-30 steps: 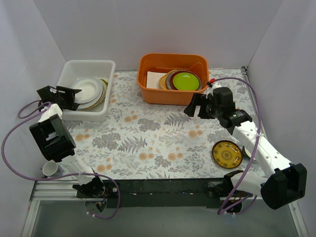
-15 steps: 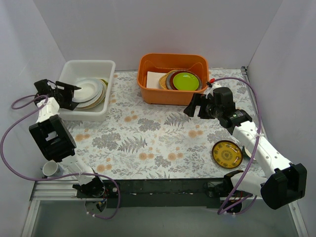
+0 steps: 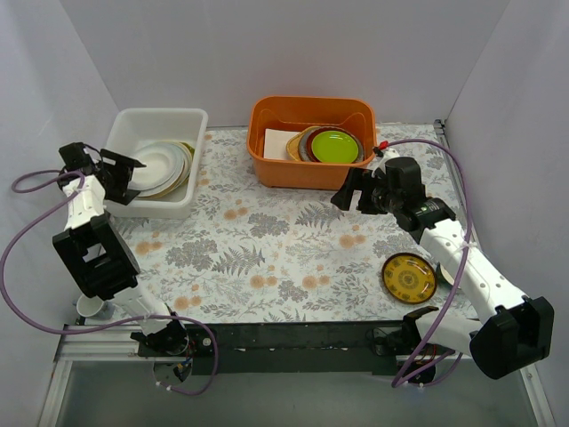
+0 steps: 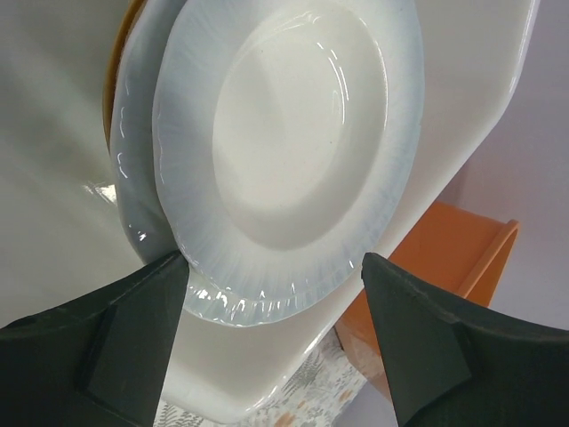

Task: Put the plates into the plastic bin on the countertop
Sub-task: Place the plate in the plastic bin, then pick up the plate from the corner of the board.

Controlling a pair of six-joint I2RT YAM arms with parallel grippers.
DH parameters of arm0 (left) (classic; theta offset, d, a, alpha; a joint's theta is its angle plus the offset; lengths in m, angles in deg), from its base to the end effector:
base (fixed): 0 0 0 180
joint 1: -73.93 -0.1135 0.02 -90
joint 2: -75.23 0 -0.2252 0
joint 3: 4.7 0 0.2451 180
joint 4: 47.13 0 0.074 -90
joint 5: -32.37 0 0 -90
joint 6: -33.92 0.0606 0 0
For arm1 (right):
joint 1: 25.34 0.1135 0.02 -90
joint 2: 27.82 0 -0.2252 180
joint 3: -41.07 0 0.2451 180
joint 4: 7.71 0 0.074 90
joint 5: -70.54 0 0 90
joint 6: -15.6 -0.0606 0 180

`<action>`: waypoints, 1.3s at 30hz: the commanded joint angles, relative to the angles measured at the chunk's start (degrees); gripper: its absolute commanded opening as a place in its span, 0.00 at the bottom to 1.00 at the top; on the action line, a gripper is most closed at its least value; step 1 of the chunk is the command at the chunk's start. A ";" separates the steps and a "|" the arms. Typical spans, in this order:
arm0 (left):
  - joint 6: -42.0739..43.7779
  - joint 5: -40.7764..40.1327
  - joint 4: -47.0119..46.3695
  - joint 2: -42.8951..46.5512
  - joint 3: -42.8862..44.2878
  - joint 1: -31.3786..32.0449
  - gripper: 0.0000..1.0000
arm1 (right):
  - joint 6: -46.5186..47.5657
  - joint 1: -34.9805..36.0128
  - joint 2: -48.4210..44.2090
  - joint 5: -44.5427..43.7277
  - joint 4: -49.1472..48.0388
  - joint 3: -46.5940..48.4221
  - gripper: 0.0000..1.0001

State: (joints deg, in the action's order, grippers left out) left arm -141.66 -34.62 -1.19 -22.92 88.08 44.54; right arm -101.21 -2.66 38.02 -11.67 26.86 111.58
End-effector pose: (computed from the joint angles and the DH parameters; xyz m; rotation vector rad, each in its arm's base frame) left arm 0.3402 0.1644 0.2122 -2.0827 1.5469 -0.8925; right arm 0.2629 0.1187 0.2721 -0.0072 2.1572 0.6553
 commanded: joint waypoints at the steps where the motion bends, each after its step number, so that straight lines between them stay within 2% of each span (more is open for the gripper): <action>1: 6.47 -6.11 7.76 3.14 3.39 -0.06 0.79 | -0.44 -0.35 -1.60 1.26 -2.12 0.97 0.98; 5: 9.99 -10.43 9.98 4.28 5.85 -0.14 0.79 | -0.62 -0.35 -2.12 1.88 -2.39 1.06 0.98; 16: 14.03 -17.55 12.88 10.25 4.27 3.72 0.79 | -0.53 -0.35 -3.44 1.88 -1.16 2.11 0.98; 27: 14.30 -17.12 13.76 19.66 4.53 15.32 0.80 | -0.35 -0.62 -3.88 1.88 -0.80 2.20 0.98; 31: 12.81 -18.61 12.53 23.78 5.15 21.89 0.80 | -0.44 -0.62 -3.71 2.05 -0.89 1.94 0.98; 36: 11.23 -19.13 12.62 24.06 7.96 28.14 0.81 | -0.70 -0.62 -3.71 2.32 -1.42 1.58 0.98; 39: 11.57 -24.04 12.36 23.79 8.49 34.99 0.82 | -0.70 -0.62 -3.62 2.49 -1.59 1.41 0.98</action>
State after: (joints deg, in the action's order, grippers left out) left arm -129.84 -53.09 11.64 -0.34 94.31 73.87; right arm -101.58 -2.88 35.51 -10.12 26.88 111.60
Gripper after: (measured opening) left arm 0.808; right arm 0.982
